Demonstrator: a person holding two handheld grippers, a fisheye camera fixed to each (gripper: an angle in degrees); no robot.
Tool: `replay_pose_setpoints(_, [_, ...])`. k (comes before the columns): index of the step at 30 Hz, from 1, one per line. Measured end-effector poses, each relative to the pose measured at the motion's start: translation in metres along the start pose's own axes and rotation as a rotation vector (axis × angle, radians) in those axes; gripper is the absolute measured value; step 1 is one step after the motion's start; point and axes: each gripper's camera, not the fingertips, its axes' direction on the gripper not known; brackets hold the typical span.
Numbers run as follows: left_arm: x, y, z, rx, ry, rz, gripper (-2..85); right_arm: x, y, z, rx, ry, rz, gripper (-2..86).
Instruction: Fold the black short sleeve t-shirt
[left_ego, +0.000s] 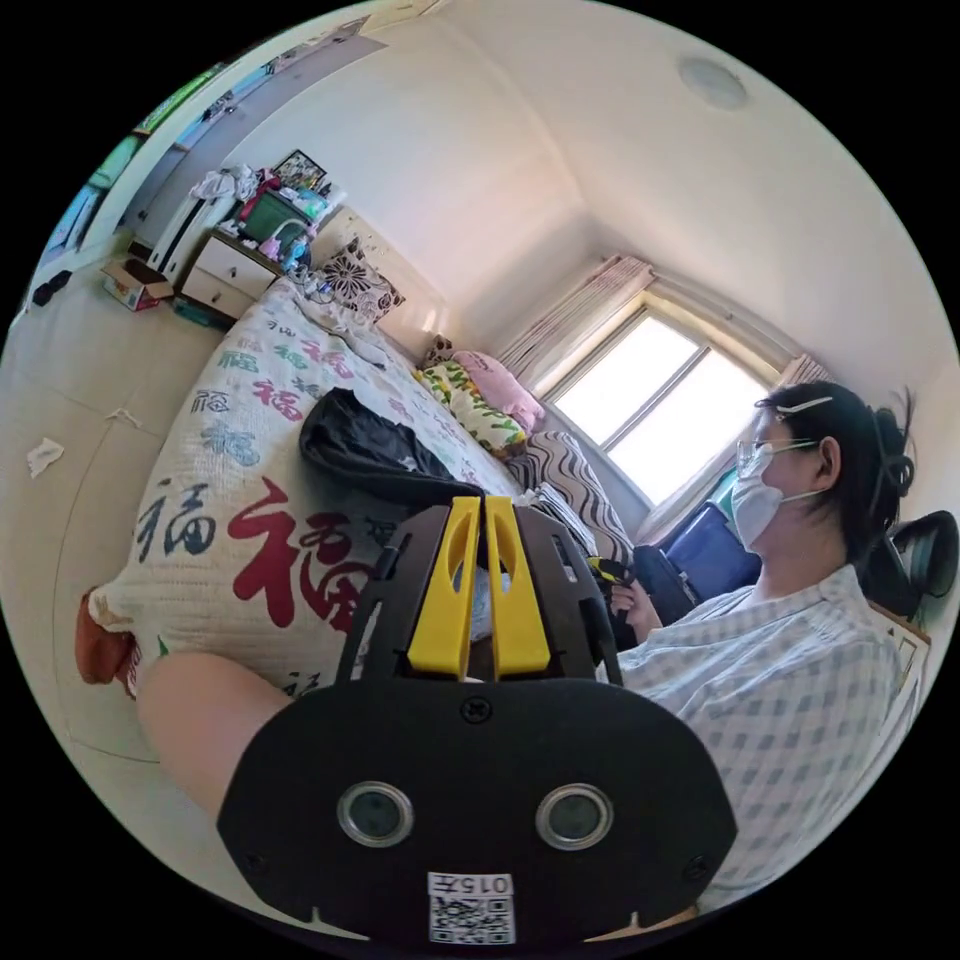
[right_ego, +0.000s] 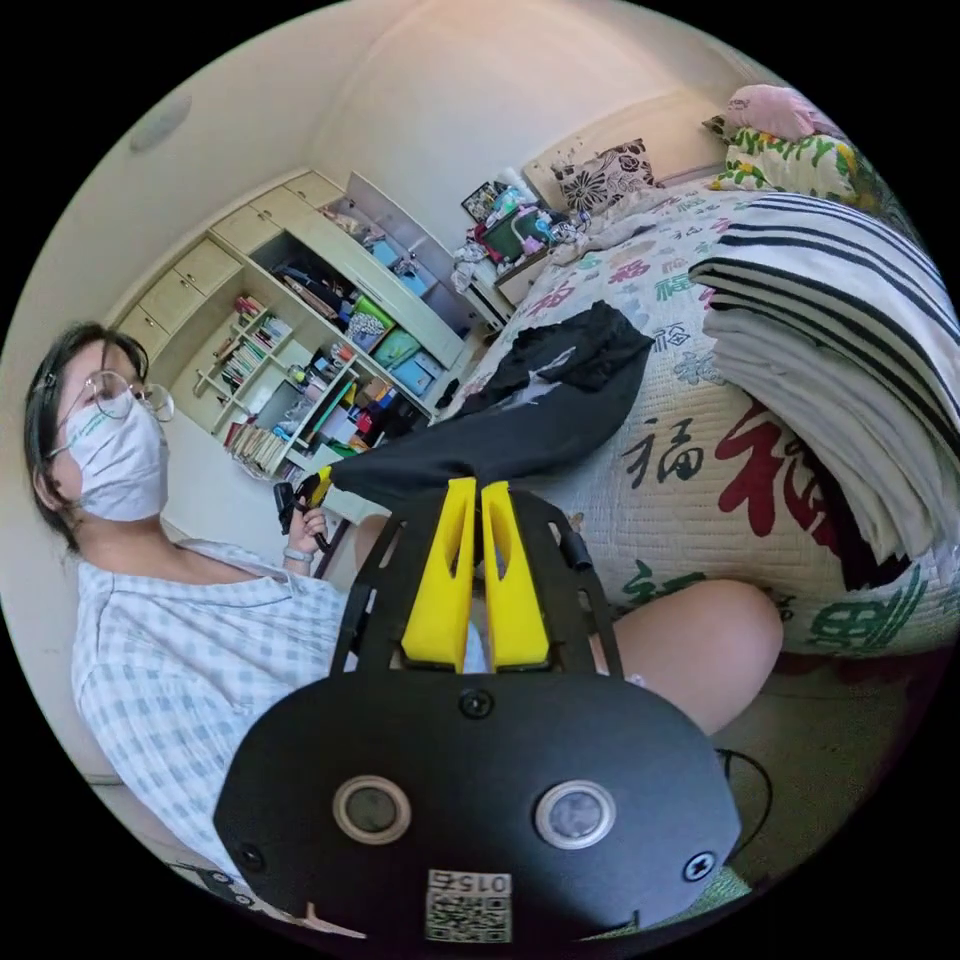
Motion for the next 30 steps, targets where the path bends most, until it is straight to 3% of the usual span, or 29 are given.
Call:
replay_pose_setpoints(5, [-0.086,-0.135,0.073,-0.095,0.174,-0.126,-0.9,0.036,-0.116,0.010,0.015,0.054,0.054,-1.0])
replay_pose_setpoints(7, [-0.091,-0.209,0.094,-0.029,0.202,-0.134,-0.9,0.025,-0.180,0.009,0.054,0.112,0.020,-0.9])
replay_pose_setpoints(11, [-0.006,-0.364,0.100,0.112,0.067,0.054,-0.9,-0.065,-0.293,-0.025,0.211,0.236,-0.142,-0.9])
replay_pose_setpoints(15, [0.084,-0.423,0.059,0.230,0.068,0.228,-0.9,-0.157,-0.316,-0.075,0.326,0.280,-0.343,-0.9])
replay_pose_setpoints(19, [0.122,-0.405,0.024,0.214,0.097,0.358,-0.8,-0.193,-0.280,-0.092,0.313,0.265,-0.493,-0.9])
replay_pose_setpoints(24, [0.107,-0.278,0.004,0.071,0.110,0.453,-0.8,-0.169,-0.173,-0.072,0.186,0.188,-0.553,-0.9])
replay_pose_setpoints(28, [0.053,-0.161,0.035,-0.127,0.049,0.320,-0.8,-0.111,-0.098,-0.022,0.024,0.214,-0.404,-0.9])
replay_pose_setpoints(30, [0.004,-0.085,0.066,-0.253,-0.011,0.148,-0.8,-0.061,-0.055,0.021,-0.112,0.206,-0.246,-0.9])
